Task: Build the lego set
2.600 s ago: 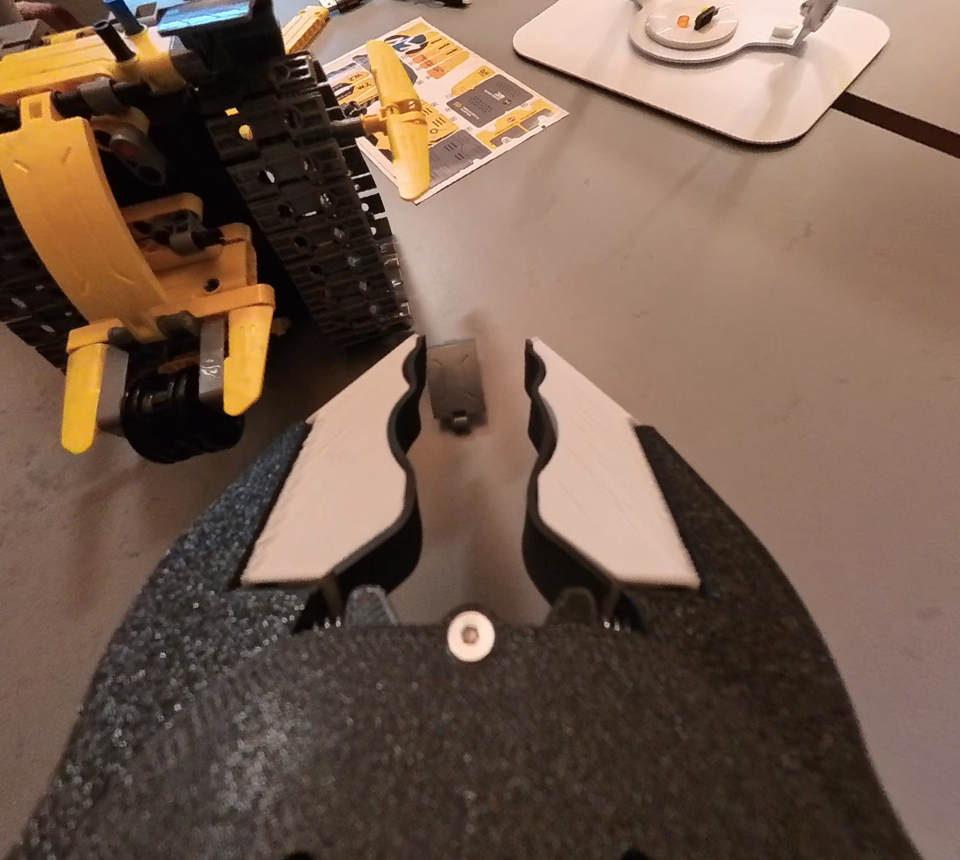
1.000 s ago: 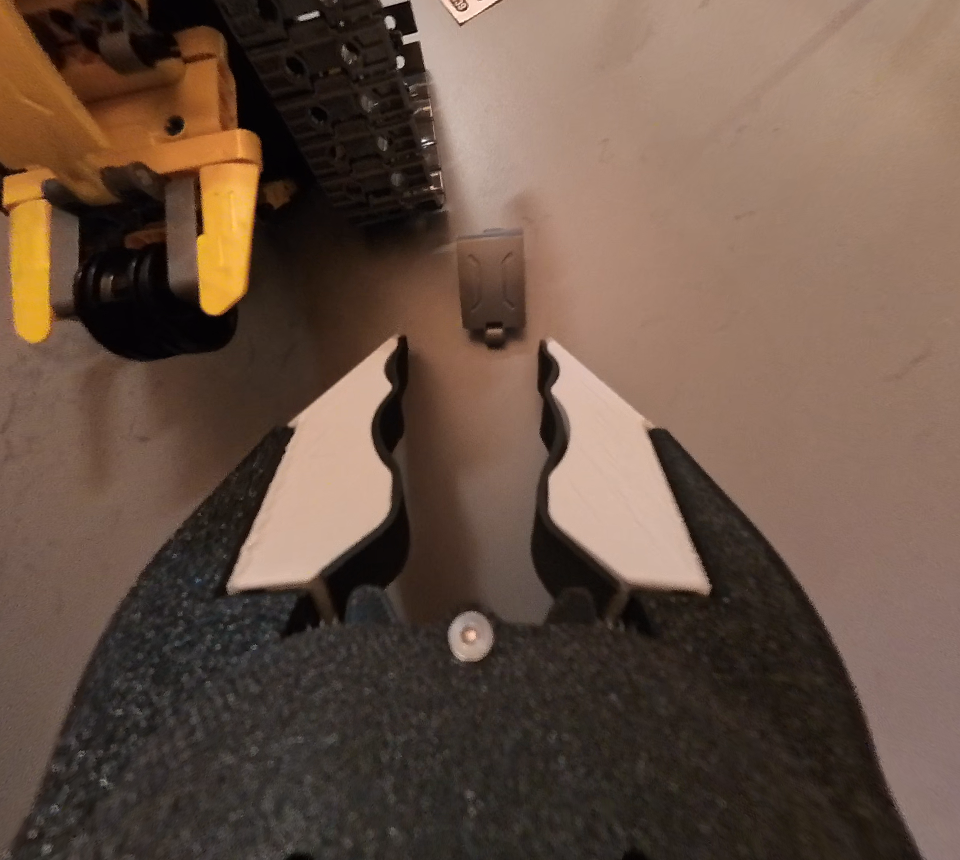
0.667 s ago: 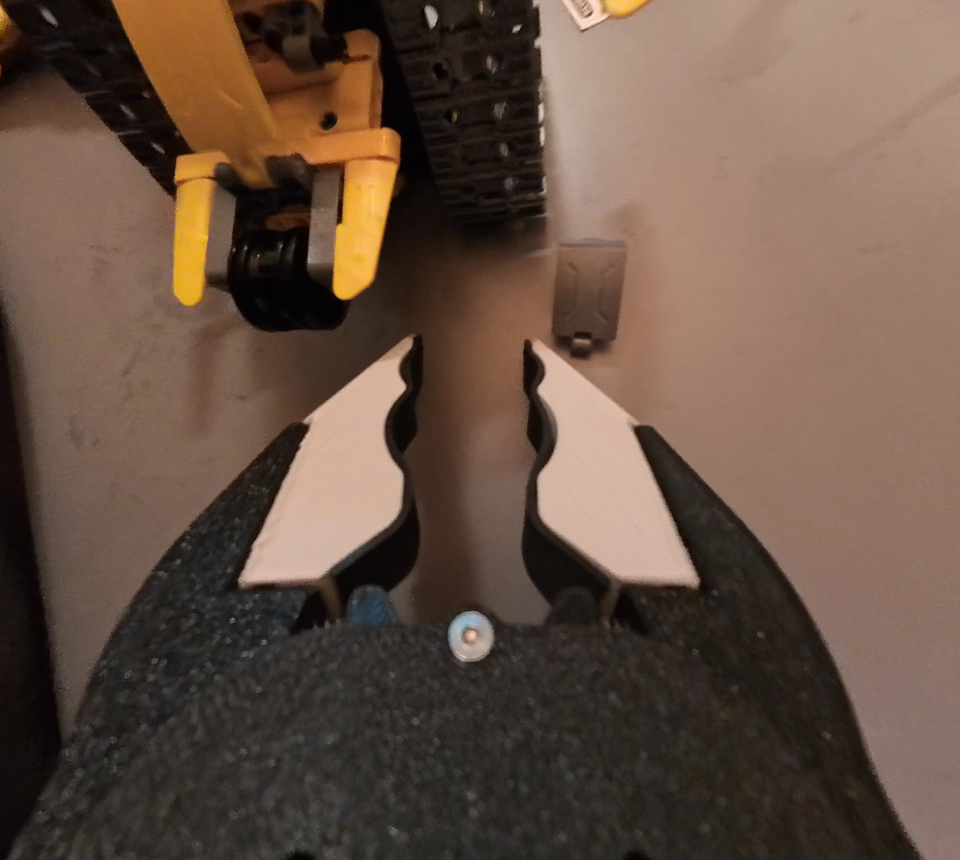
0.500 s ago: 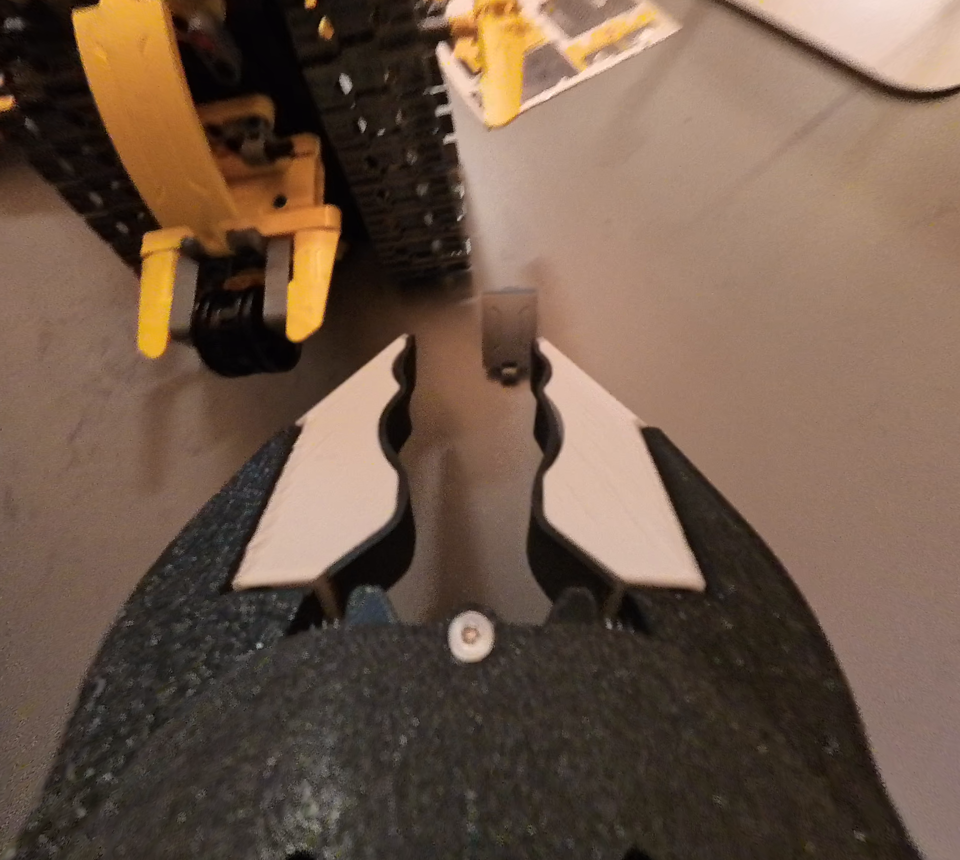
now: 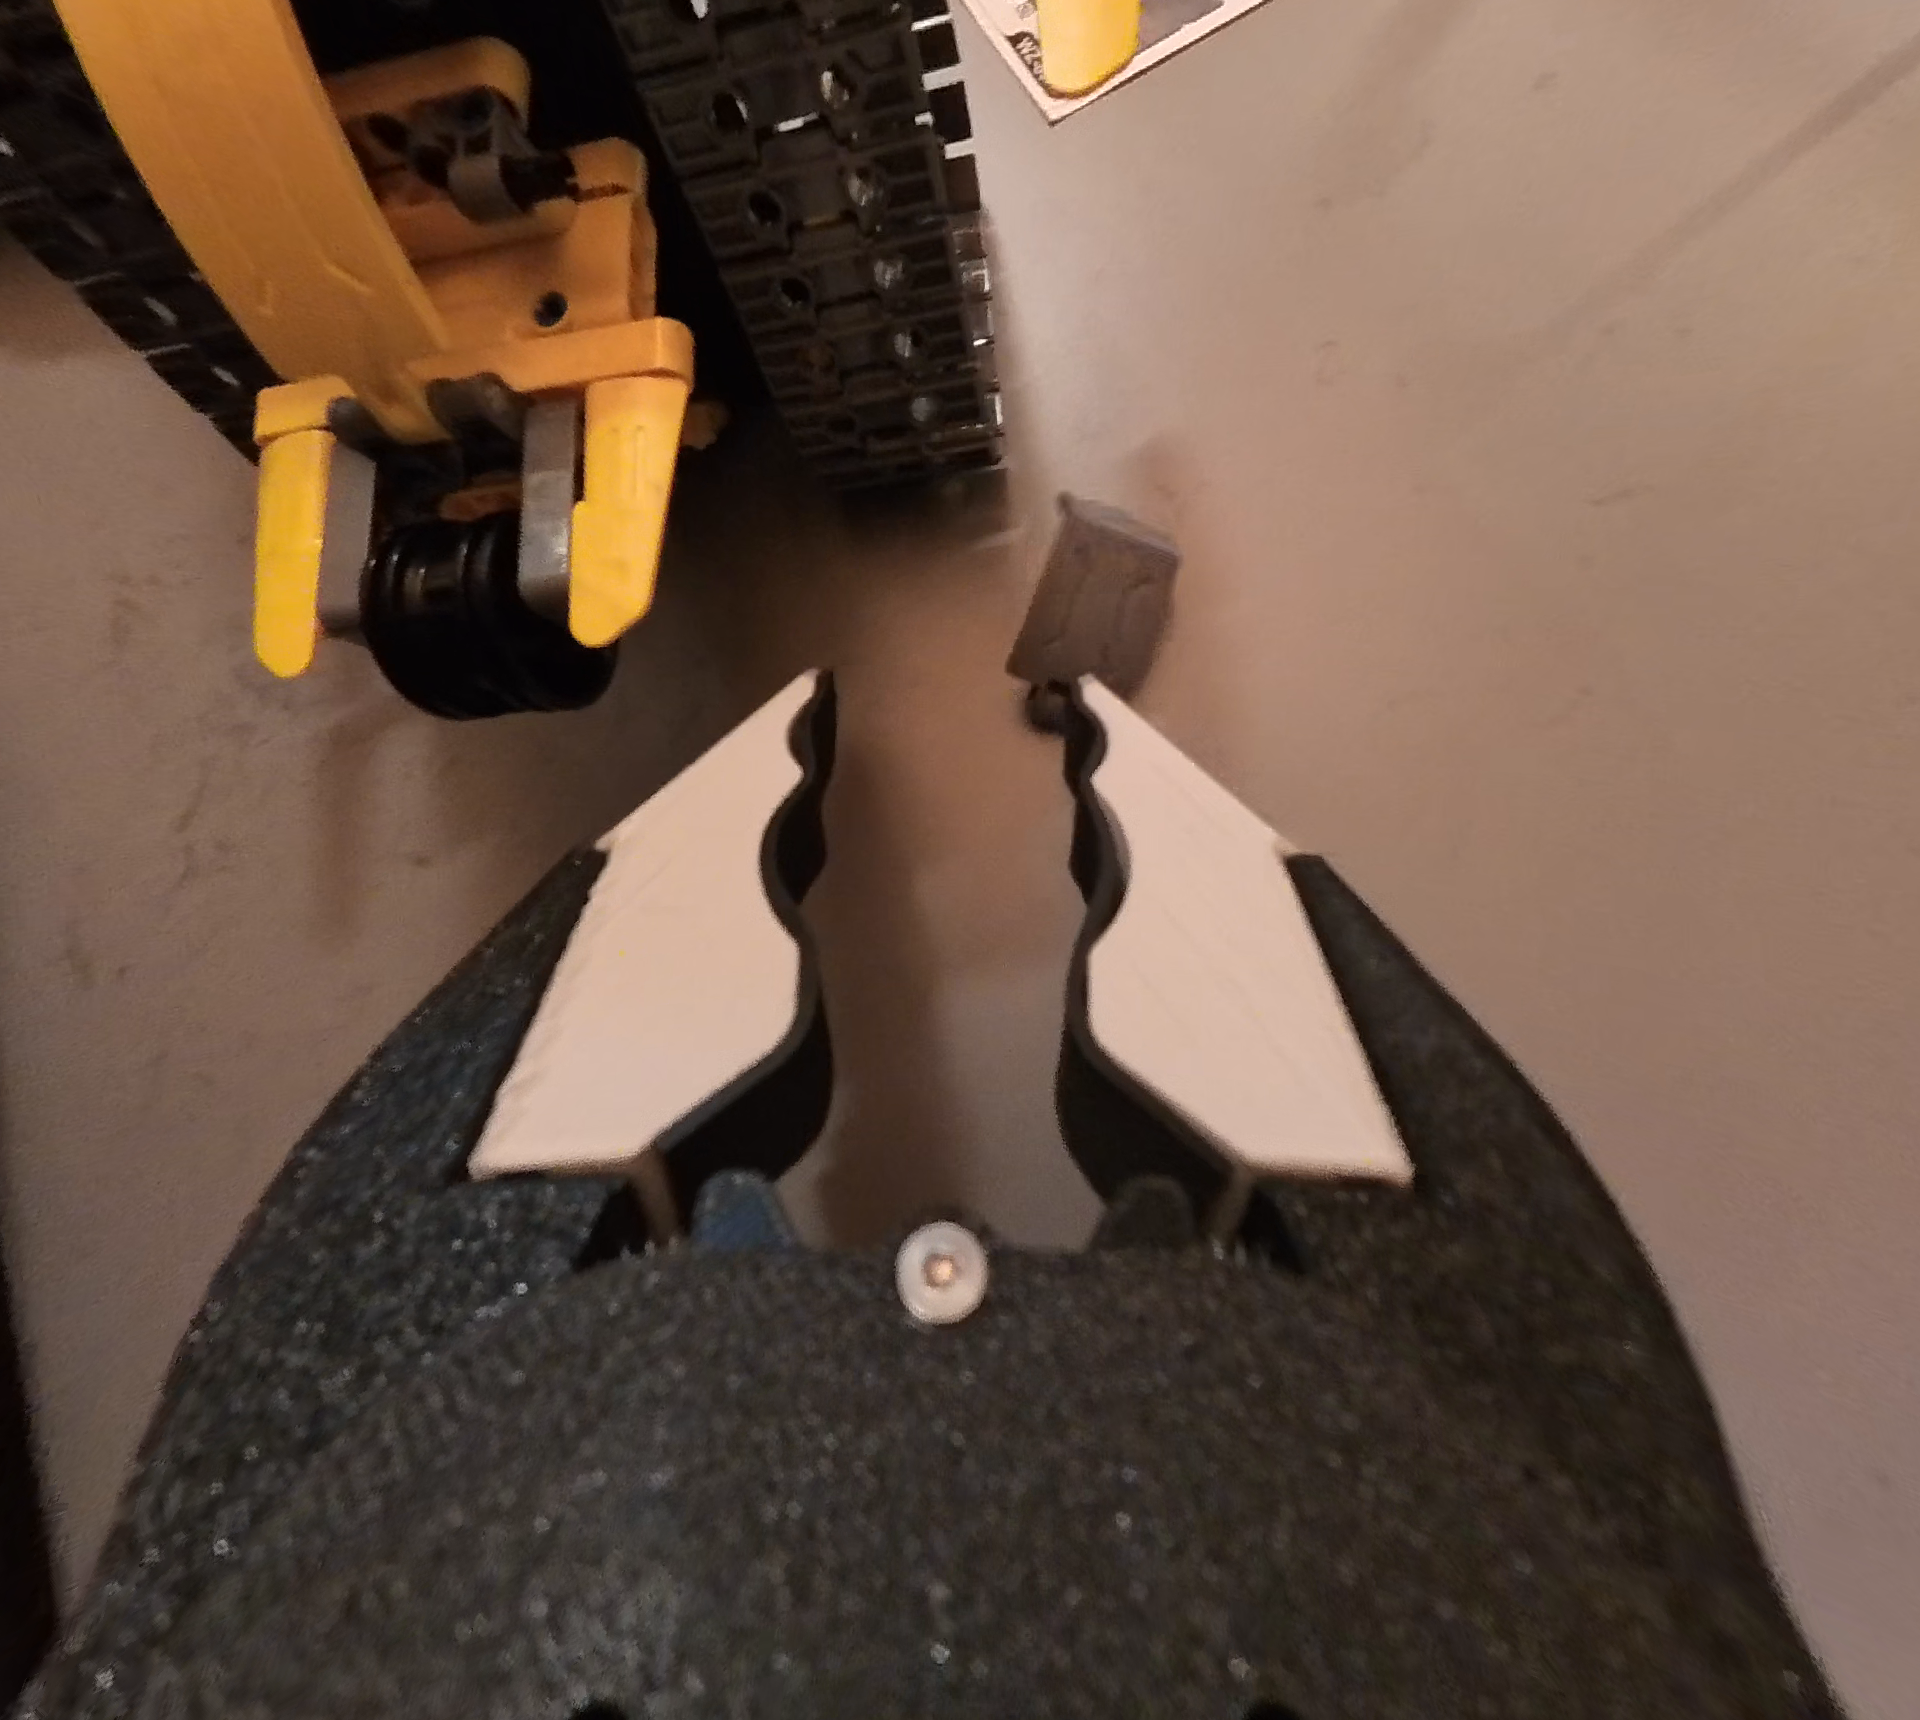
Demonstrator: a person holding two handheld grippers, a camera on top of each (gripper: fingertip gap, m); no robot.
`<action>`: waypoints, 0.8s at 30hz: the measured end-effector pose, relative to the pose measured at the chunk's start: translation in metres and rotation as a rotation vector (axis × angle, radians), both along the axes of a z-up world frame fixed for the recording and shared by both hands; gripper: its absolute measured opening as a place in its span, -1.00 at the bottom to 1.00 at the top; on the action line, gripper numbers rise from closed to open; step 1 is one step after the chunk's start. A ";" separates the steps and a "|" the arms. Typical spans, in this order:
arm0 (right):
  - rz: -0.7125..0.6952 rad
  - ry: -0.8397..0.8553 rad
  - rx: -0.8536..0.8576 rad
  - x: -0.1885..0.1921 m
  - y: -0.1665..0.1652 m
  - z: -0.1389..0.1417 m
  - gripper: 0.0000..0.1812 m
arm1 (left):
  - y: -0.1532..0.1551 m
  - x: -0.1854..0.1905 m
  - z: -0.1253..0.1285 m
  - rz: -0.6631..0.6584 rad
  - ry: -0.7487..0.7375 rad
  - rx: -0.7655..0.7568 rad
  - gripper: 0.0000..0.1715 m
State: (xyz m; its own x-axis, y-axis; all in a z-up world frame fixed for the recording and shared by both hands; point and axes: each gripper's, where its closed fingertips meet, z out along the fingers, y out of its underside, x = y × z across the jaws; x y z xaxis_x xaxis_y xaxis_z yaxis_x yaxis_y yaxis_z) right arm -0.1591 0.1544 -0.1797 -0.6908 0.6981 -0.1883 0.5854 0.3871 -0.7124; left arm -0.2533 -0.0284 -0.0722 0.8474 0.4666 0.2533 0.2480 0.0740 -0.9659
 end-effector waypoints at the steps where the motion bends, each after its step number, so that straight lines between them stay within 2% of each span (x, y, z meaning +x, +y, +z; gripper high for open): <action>1: 0.012 -0.013 -0.006 0.002 -0.002 -0.001 -0.53 | 0.000 0.000 0.000 0.001 0.001 -0.001 -0.27; 6: 0.065 -0.034 -0.025 0.010 -0.012 -0.001 -0.54 | 0.000 0.000 0.001 0.001 0.003 0.000 -0.28; 9: 0.087 -0.016 -0.086 0.012 -0.017 0.010 -0.54 | 0.000 0.001 0.002 0.000 0.006 0.001 -0.27; 24: 0.004 0.058 -0.051 -0.001 -0.003 0.017 -0.54 | 0.000 -0.001 -0.002 0.010 0.009 -0.014 -0.28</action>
State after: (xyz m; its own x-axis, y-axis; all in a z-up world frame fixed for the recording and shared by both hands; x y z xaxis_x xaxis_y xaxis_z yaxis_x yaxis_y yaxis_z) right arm -0.1605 0.1516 -0.1628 -0.7044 0.6857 -0.1835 0.5413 0.3516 -0.7638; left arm -0.2547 -0.0287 -0.0742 0.8450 0.4785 0.2386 0.2382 0.0626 -0.9692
